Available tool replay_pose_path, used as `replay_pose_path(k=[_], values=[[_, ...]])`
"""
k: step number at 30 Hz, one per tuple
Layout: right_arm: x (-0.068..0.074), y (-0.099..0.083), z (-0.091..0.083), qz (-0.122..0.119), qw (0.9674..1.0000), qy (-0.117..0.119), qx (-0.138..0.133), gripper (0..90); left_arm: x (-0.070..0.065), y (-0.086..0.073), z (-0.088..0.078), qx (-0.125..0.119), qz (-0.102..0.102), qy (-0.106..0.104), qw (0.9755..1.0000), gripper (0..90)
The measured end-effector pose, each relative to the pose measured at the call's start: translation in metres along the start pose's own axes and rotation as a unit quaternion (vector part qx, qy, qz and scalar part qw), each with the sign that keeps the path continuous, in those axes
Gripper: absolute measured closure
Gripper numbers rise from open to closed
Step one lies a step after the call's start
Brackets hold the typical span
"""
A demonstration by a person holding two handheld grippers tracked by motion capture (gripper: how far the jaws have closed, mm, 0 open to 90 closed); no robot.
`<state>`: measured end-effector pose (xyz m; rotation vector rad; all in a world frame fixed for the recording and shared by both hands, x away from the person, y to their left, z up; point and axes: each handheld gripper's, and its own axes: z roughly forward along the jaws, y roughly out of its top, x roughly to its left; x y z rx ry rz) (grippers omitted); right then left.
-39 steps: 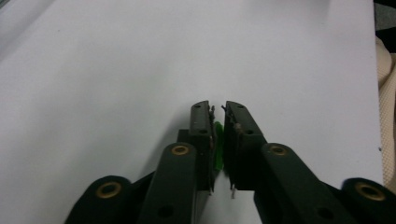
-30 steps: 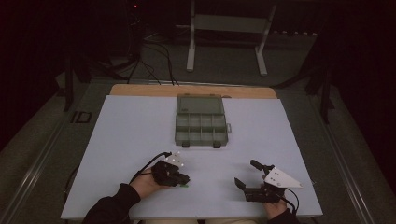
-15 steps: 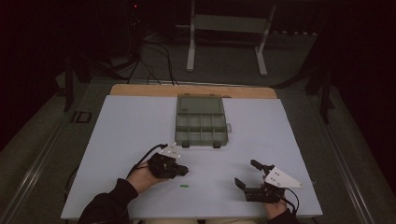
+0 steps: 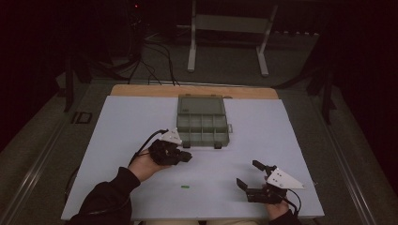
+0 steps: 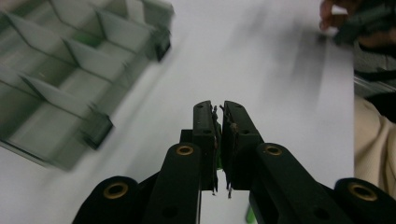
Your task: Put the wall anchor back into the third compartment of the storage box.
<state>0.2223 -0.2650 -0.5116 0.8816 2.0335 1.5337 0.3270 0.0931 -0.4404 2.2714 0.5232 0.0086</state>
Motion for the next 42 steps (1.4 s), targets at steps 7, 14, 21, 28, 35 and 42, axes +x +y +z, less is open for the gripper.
replay_pose_path(k=[7,14,21,28,35,42], values=[[0.000,0.000,0.000,0.000,1.0000,0.001,-0.002,9.8,0.010,0.024,-0.006,-0.008,-0.001,0.016,0.9998,83.2],[0.000,0.000,0.000,0.001,1.0000,0.000,-0.003,9.8,0.019,0.041,-0.008,-0.021,-0.012,0.036,0.9990,83.2],[0.000,0.000,-0.001,-0.001,1.0000,0.000,-0.004,9.9,0.025,0.055,-0.003,-0.030,-0.021,0.053,0.9979,83.2],[0.000,0.000,-0.001,0.000,1.0000,0.000,-0.005,9.8,0.038,0.067,-0.001,-0.040,-0.039,0.072,0.9959,83.2],[0.000,0.000,-0.001,0.000,1.0000,0.001,-0.005,9.9,0.046,0.075,0.006,-0.045,-0.048,0.079,0.9947,83.2],[-0.001,0.000,-0.001,-0.001,1.0000,0.000,-0.005,9.9,0.052,0.086,0.016,-0.056,-0.057,0.088,0.9928,83.2]])
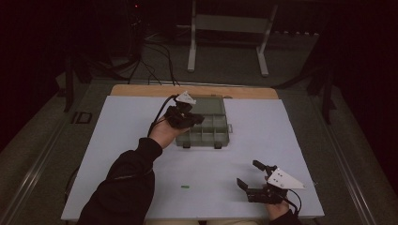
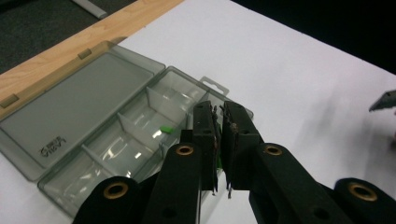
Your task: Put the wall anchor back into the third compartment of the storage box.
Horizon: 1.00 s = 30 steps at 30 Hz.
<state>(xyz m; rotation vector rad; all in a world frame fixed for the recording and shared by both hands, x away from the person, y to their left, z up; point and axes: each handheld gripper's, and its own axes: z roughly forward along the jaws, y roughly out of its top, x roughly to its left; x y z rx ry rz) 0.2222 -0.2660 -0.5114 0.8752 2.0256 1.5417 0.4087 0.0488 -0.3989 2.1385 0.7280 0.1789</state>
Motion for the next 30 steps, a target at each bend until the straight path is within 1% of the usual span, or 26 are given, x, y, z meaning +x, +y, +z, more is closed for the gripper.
replay_pose_path(k=[3,4,6,7,9,10,12,13,14,18,19,20,21,22,24,25,26,27,28,29,30], values=[[0.000,0.000,0.000,0.001,1.0000,0.000,0.000,9.8,0.000,0.004,0.006,-0.008,-0.006,0.003,1.0000,83.2],[0.000,0.000,0.000,0.001,1.0000,0.000,0.001,9.9,-0.001,0.005,0.010,-0.009,-0.007,0.009,0.9999,83.2],[-0.001,0.000,0.000,0.001,1.0000,0.000,0.000,9.9,0.000,0.007,0.015,-0.012,-0.013,0.006,0.9998,83.2],[-0.001,0.000,0.000,0.001,1.0000,0.000,0.000,9.9,0.000,0.007,0.017,-0.013,-0.014,0.013,0.9997,83.2],[-0.001,0.000,-0.001,0.001,1.0000,-0.001,0.001,9.8,0.001,0.008,0.023,-0.016,-0.022,0.012,0.9996,83.2],[-0.001,0.000,-0.001,0.000,1.0000,0.000,0.000,9.8,0.001,0.008,0.025,-0.018,-0.025,0.019,0.9994,83.2],[0.000,0.000,-0.001,0.000,1.0000,-0.001,0.000,9.9,0.002,0.008,0.030,-0.021,-0.032,0.019,0.9991,83.2],[-0.001,0.000,-0.001,-0.001,1.0000,-0.001,0.000,9.9,0.003,0.008,0.031,-0.020,-0.031,0.021,0.9991,83.2],[-0.001,0.000,-0.001,-0.001,1.0000,-0.001,0.000,9.8,0.004,0.008,0.034,-0.021,-0.035,0.024,0.9989,83.2],[-0.001,0.001,-0.002,-0.001,1.0000,-0.001,-0.003,9.9,0.010,0.008,0.041,-0.032,-0.055,0.038,0.9972,83.2],[-0.001,0.001,-0.002,0.000,1.0000,-0.001,-0.004,9.9,0.011,0.008,0.043,-0.036,-0.062,0.040,0.9966,83.2],[-0.001,0.001,-0.002,0.000,1.0000,-0.001,-0.004,9.9,0.011,0.008,0.045,-0.040,-0.065,0.047,0.9960,83.2],[-0.001,0.000,-0.002,0.001,1.0000,0.000,-0.003,9.9,0.011,0.008,0.047,-0.044,-0.070,0.049,0.9954,83.2],[-0.001,0.000,-0.002,0.002,1.0000,0.000,-0.004,9.8,0.011,0.007,0.050,-0.045,-0.071,0.046,0.9954,83.1],[-0.001,0.000,-0.002,0.001,1.0000,0.001,-0.004,9.9,0.011,0.006,0.054,-0.040,-0.068,0.059,0.9951,83.2],[-0.001,0.000,-0.002,0.001,1.0000,0.001,-0.003,9.9,0.012,0.006,0.057,-0.041,-0.077,0.053,0.9948,83.1],[-0.001,0.000,-0.002,0.001,1.0000,0.002,-0.003,9.9,0.013,0.005,0.059,-0.043,-0.081,0.055,0.9942,83.2],[-0.001,0.000,-0.002,0.001,1.0000,0.002,-0.004,9.9,0.014,0.004,0.061,-0.044,-0.084,0.062,0.9935,83.2],[-0.001,0.000,-0.002,0.000,1.0000,0.002,-0.004,9.9,0.015,0.003,0.063,-0.046,-0.090,0.060,0.9930,83.2],[-0.001,0.000,-0.002,0.001,1.0000,0.002,-0.004,9.9,0.015,0.002,0.065,-0.047,-0.095,0.063,0.9924,83.1],[-0.001,0.000,-0.002,0.001,1.0000,0.003,-0.004,9.8,0.015,0.001,0.067,-0.046,-0.097,0.074,0.9915,83.2]])
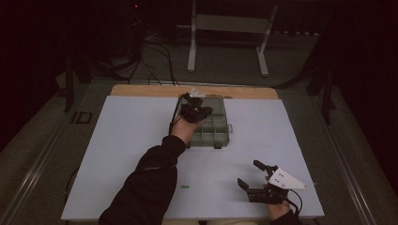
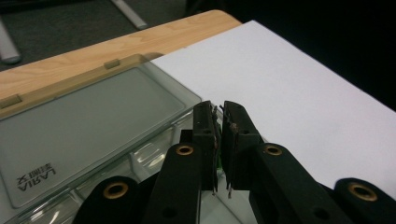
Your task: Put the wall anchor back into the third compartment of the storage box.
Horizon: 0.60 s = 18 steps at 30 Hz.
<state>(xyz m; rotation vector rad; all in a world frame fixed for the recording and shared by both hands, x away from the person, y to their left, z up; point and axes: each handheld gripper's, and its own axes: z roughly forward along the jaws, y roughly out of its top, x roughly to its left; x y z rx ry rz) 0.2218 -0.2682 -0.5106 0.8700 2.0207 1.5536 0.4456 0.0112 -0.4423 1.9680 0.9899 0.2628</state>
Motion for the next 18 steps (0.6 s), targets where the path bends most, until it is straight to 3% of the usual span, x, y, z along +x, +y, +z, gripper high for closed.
replay_pose_path(k=[5,9,18], values=[[0.000,0.000,0.000,0.004,1.0000,0.000,0.001,9.9,0.001,-0.005,0.008,0.002,-0.012,0.006,0.9999,83.1],[0.000,0.000,0.000,0.004,1.0000,0.000,0.002,9.9,0.007,-0.011,0.016,-0.003,-0.040,0.015,0.9991,83.1],[-0.001,-0.001,0.001,0.004,1.0000,0.001,0.004,9.9,0.010,-0.023,0.033,0.015,-0.054,0.022,0.9982,83.1]])
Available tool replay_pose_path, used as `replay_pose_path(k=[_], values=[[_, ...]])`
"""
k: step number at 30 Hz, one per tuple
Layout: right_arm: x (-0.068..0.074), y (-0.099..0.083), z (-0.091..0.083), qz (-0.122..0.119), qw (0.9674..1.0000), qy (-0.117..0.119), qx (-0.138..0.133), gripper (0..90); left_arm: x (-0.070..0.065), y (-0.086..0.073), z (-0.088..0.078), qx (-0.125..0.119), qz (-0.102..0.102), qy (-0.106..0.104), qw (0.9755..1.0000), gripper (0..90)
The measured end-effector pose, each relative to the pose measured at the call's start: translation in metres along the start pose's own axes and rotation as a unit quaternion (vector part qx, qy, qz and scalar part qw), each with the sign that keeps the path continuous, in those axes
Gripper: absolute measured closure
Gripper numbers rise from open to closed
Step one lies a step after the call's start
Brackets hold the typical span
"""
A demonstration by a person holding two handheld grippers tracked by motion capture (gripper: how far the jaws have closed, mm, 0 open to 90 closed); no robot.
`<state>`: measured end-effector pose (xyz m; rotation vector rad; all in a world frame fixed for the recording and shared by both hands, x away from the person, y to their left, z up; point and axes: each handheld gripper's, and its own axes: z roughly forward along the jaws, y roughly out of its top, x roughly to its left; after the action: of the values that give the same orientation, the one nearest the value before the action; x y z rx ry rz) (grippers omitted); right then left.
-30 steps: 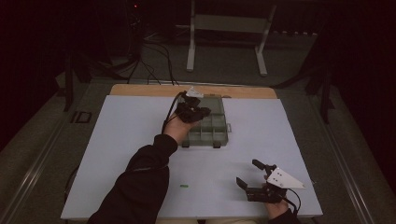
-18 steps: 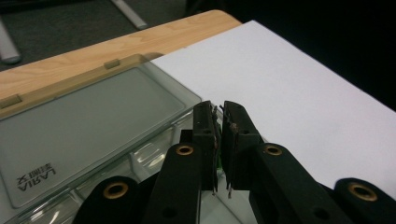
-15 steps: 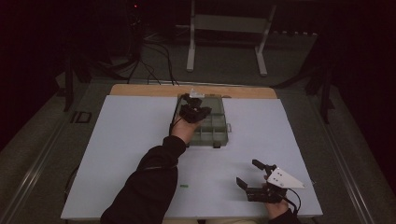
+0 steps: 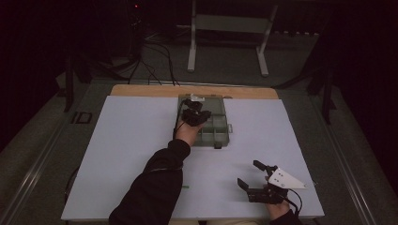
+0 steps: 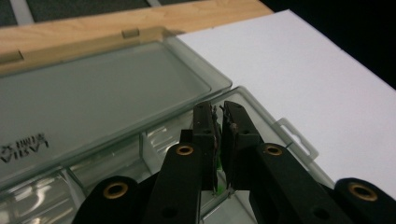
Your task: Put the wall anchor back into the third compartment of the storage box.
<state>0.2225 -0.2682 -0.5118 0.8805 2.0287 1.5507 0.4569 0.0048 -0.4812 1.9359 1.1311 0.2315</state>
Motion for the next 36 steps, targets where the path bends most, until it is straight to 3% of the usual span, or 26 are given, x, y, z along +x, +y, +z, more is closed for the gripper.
replay_pose_path(k=[5,17,25,29,32,36], values=[[0.000,0.000,0.000,0.001,1.0000,0.001,0.000,9.9,0.002,-0.006,0.008,0.009,-0.005,0.010,0.9999,83.0],[0.000,-0.001,0.001,0.002,1.0000,0.002,0.004,9.9,0.003,-0.006,0.012,0.034,-0.012,0.012,0.9993,82.2],[0.000,0.000,0.001,0.003,1.0000,0.002,0.004,9.9,-0.001,-0.002,0.005,0.039,-0.012,0.022,0.9989,51.0],[0.000,0.000,0.001,0.002,1.0000,0.002,0.004,9.8,-0.003,0.002,-0.002,0.033,-0.017,0.010,0.9992,31.7],[0.000,0.000,0.001,0.001,1.0000,0.002,0.005,9.9,-0.006,0.004,-0.006,0.040,-0.008,0.006,0.9992,18.5],[0.000,0.000,0.001,0.001,1.0000,0.001,0.005,9.8,-0.005,0.007,-0.017,0.034,-0.002,0.004,0.9994,10.2]])
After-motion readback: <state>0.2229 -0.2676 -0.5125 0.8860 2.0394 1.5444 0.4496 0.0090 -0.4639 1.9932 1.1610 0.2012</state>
